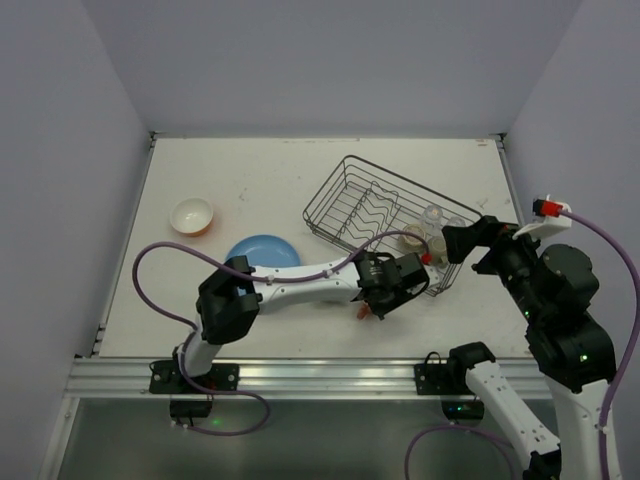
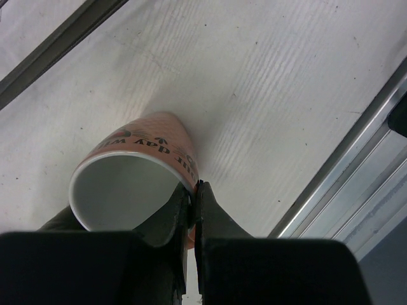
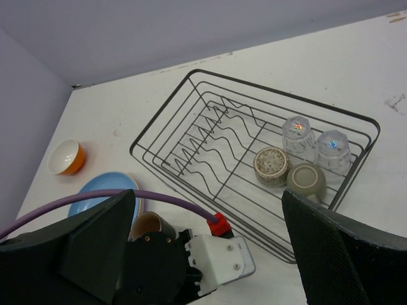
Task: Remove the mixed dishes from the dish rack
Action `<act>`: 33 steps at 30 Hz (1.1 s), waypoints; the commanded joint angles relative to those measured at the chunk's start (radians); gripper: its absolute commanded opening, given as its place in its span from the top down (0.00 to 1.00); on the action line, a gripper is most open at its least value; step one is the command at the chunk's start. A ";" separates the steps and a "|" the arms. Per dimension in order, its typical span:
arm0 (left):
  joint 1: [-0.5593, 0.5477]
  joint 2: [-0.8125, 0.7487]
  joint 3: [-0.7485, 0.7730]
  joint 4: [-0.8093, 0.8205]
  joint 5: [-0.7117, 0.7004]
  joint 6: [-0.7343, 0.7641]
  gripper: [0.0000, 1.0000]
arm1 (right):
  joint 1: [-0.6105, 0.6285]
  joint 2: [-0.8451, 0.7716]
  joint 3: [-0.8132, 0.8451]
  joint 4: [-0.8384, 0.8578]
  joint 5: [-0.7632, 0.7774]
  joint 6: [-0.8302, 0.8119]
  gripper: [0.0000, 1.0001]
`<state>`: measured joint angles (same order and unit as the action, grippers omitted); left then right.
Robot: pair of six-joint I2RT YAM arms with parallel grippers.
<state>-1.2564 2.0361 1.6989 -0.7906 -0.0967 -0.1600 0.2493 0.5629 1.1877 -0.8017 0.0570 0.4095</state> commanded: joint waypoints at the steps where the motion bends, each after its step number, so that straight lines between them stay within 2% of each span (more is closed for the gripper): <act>1: 0.018 -0.001 0.064 -0.009 0.011 0.037 1.00 | -0.001 0.015 -0.007 0.009 -0.014 -0.017 0.01; 6: 0.020 0.024 0.094 -0.021 -0.004 0.039 1.00 | -0.001 0.031 -0.010 0.009 -0.013 -0.017 0.01; 8: 0.022 0.027 0.102 -0.022 -0.006 0.039 0.96 | 0.001 0.041 -0.013 0.007 -0.019 -0.018 0.01; 9: 0.023 0.027 0.102 -0.024 -0.008 0.037 0.89 | 0.001 0.046 -0.013 0.007 -0.025 -0.020 0.01; 10: 0.025 0.023 0.105 -0.024 -0.009 0.036 0.76 | 0.001 0.049 -0.014 0.004 -0.028 -0.020 0.01; 13: 0.025 0.010 0.105 -0.027 -0.017 0.033 0.63 | -0.001 0.066 -0.011 -0.005 -0.011 -0.011 0.01; 20: 0.026 -0.068 0.100 -0.038 -0.054 0.008 0.38 | -0.005 0.121 0.019 -0.028 0.081 0.040 0.01; 24: 0.025 -0.158 0.052 0.016 -0.063 -0.010 0.15 | -0.041 0.161 0.067 -0.031 0.078 0.064 0.01; 26: 0.028 -0.227 0.010 0.056 -0.060 -0.021 0.08 | -0.068 0.187 0.085 -0.033 0.070 0.068 0.01; 27: 0.034 -0.270 -0.017 0.068 -0.063 -0.024 0.00 | -0.080 0.199 0.102 -0.033 0.054 0.068 0.01; 30: 0.061 -0.342 -0.070 0.125 -0.093 -0.062 0.00 | -0.123 0.276 0.127 -0.053 0.027 0.068 0.01; 33: 0.127 -0.480 -0.180 0.174 -0.158 -0.134 0.00 | -0.128 0.376 0.118 -0.063 -0.012 0.057 0.01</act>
<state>-1.1954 1.6634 1.5929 -0.6949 -0.1711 -0.2226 0.1276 0.8516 1.2938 -0.8478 0.0895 0.4644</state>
